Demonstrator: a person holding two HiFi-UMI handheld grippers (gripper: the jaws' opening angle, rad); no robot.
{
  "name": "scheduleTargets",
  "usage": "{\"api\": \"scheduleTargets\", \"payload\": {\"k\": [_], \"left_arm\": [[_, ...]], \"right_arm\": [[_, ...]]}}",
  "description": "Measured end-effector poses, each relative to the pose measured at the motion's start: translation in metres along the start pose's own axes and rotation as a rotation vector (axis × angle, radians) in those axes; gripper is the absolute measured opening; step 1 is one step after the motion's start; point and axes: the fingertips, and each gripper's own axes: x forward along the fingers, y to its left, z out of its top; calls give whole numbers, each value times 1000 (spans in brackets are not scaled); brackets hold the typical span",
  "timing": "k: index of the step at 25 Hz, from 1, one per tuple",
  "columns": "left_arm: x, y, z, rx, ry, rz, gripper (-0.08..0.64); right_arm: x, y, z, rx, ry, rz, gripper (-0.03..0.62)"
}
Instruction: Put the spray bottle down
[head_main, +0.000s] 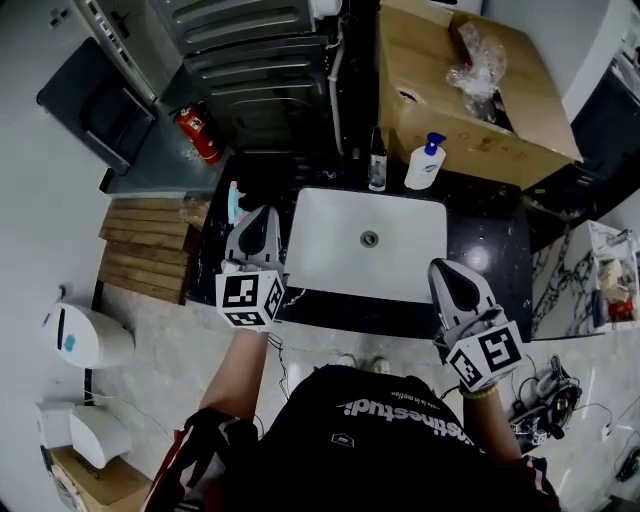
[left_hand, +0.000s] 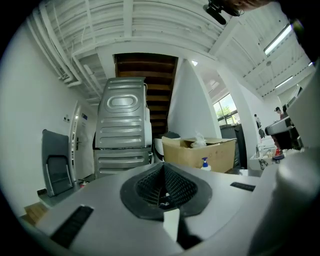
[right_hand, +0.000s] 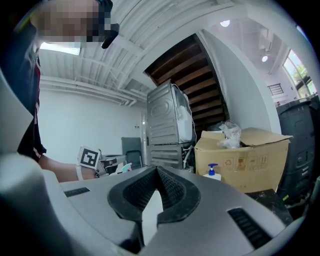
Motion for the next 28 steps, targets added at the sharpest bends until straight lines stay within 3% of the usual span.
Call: {"api": "scheduleTargets", "payload": {"k": [14, 21, 28], "left_arm": [[33, -147, 44, -45, -81, -293, 15], [30, -191, 53, -87, -87, -366, 15], [26, -199, 56, -84, -87, -370, 15]], "right_arm": [[-28, -34, 19, -26, -54, -118, 37], [-30, -53, 32, -60, -94, -205, 37], [-30, -68, 31, -51, -99, -271, 37]]}}
